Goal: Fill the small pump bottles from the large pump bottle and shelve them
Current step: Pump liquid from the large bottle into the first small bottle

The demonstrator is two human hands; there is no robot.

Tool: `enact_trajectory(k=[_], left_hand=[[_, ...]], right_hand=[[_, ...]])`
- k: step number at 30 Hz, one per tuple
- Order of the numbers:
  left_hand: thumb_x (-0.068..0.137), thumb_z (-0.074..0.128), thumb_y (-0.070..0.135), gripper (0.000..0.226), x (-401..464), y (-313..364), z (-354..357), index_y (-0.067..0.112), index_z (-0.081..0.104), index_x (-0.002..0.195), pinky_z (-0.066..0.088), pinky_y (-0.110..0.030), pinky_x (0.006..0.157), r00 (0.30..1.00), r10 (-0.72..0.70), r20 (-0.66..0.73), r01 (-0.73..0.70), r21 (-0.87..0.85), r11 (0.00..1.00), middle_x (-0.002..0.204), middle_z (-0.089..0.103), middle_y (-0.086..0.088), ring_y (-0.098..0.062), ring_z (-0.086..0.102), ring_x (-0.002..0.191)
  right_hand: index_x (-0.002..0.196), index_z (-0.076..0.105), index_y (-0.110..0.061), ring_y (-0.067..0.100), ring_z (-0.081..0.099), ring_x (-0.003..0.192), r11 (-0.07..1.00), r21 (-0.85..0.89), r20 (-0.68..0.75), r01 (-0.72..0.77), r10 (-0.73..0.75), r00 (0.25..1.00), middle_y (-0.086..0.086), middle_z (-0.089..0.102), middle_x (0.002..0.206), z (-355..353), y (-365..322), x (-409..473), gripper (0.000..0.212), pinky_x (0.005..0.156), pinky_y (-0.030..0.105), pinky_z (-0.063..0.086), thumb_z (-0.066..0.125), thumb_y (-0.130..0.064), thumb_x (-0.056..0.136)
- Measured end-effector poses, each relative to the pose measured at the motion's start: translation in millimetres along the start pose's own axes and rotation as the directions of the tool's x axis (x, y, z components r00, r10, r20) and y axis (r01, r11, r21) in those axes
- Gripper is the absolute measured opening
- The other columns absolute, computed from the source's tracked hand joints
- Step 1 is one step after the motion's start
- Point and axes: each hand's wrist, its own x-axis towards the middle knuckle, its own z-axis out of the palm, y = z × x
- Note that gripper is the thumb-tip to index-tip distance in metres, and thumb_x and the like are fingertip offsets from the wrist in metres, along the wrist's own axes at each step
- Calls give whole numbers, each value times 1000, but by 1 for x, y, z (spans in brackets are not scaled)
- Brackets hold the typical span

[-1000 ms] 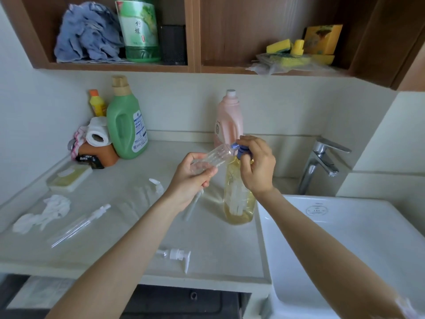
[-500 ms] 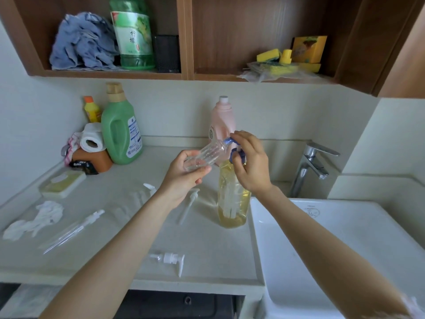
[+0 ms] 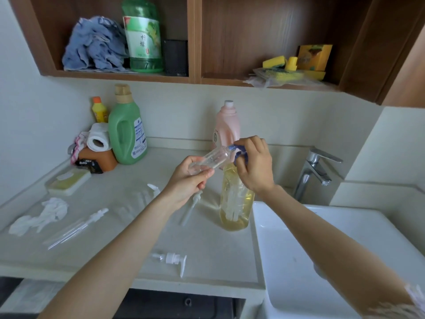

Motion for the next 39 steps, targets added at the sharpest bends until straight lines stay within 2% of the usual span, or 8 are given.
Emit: enact_trajectory(k=[6, 11, 15, 20, 24, 28, 32, 39], left_hand=[[86, 66, 5, 22, -1, 6, 3, 16, 52, 99, 36, -27, 60, 1000, 4, 8, -4, 35, 999, 83, 61, 0, -14, 41, 58], [87, 66, 11, 17, 1, 5, 2, 16, 53, 98, 35, -28, 60, 1000, 13, 12, -14, 77, 997, 78, 53, -3, -14, 41, 59], [88, 65, 15, 17, 2, 3, 2, 16, 52, 99, 33, -27, 58, 1000, -4, 25, 3, 52, 999, 87, 49, -12, -11, 38, 53], [86, 67, 15, 20, 5, 0, 0, 16, 51, 97, 32, -29, 59, 1000, 5, 10, -5, 82, 997, 79, 55, -3, -10, 37, 47], [86, 67, 12, 19, 6, -1, -4, 14, 50, 94, 31, -29, 57, 1000, -16, 21, 14, 90, 996, 78, 55, -1, -9, 36, 45], [85, 69, 11, 20, 7, 6, -5, 16, 52, 94, 32, -24, 51, 999, 8, 50, -14, 120, 993, 78, 57, -1, -10, 37, 47], [83, 66, -5, 31, 10, 13, -5, 19, 53, 96, 32, -24, 52, 995, 74, 68, -84, 155, 984, 82, 61, -1, -8, 41, 49], [78, 72, -1, 39, 13, 3, -11, 22, 46, 97, 37, -24, 57, 993, 96, 71, -107, 166, 980, 95, 62, 2, -2, 48, 54]], right_hand=[[100, 69, -6, 20, 58, 91, 999, 39, 65, -6, 3, 998, 6, 64, 102, -15, 0, 16, 38, 81, 24, 43, 38, -19, 81], [111, 67, -3, 21, 57, 105, 995, 85, 29, -47, 44, 999, 11, 64, 113, -7, 0, -1, 38, 87, 2, 34, 41, -18, 89], [112, 64, -1, 21, 52, 113, 995, 94, -65, -28, 34, 997, 11, 60, 116, 3, -3, -10, 35, 93, 22, 43, 45, -18, 87], [102, 65, 0, 21, 51, 104, 997, 76, -131, -22, 32, 991, 12, 63, 106, 12, -3, -14, 33, 93, 17, 36, 46, -16, 82], [92, 69, -4, 22, 54, 92, 994, 81, -146, -67, 79, 986, 8, 65, 96, 15, -2, -16, 33, 84, 11, 36, 42, -10, 75], [92, 72, -8, 24, 57, 87, 996, 76, -111, -51, 60, 992, 4, 66, 93, 3, -5, -4, 36, 77, 22, 41, 39, -13, 78], [88, 72, -6, 22, 61, 83, 999, 44, -59, 7, -4, 998, 6, 68, 89, -14, -2, 17, 35, 75, 28, 46, 38, -13, 82], [102, 71, -3, 16, 62, 101, 997, 76, -96, -18, 25, 995, 7, 70, 105, -3, 2, 7, 36, 90, 22, 47, 40, -16, 90]])
